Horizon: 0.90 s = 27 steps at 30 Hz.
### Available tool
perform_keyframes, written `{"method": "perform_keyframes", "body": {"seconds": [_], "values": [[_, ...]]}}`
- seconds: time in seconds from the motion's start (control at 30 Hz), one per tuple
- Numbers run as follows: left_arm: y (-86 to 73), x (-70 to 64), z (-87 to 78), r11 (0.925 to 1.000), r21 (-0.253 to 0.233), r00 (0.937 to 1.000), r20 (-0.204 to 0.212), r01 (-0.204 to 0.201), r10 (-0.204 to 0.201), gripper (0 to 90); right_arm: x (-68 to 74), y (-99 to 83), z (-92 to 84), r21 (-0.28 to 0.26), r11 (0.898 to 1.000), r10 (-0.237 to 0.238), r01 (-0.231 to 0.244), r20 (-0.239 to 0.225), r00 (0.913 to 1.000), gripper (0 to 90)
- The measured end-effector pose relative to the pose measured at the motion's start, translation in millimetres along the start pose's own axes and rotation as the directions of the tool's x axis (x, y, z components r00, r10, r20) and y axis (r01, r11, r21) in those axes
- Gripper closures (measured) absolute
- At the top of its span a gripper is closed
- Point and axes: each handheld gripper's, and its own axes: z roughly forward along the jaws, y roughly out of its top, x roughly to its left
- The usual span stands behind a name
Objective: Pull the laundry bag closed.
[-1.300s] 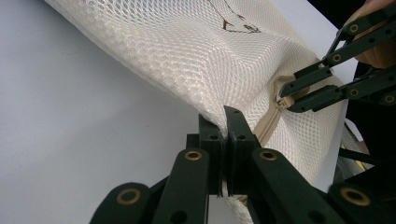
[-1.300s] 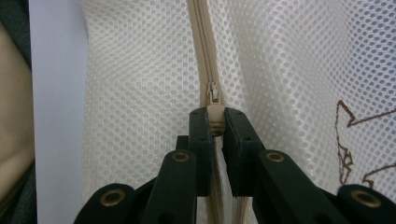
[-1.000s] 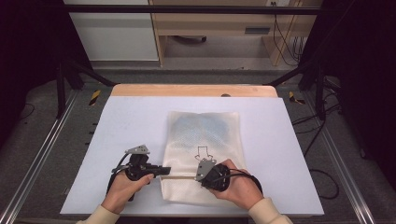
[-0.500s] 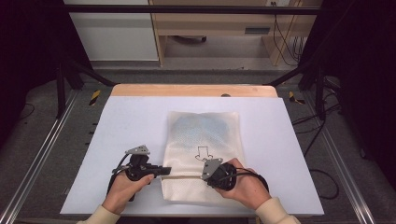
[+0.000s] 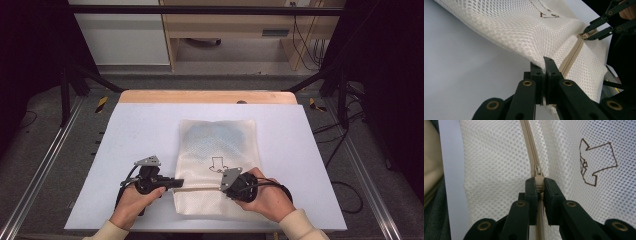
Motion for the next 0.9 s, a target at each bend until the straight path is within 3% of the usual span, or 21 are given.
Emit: {"method": "perform_keyframes", "body": {"seconds": [0.9], "values": [[-0.4,-2.2,2.4,0.9999,-0.013,1.0000,0.001,-0.009,0.009,87.3,-4.0,-15.0,-9.3,0.010,1.000,0.023,-0.023,0.017,0.9996,82.0]]}}
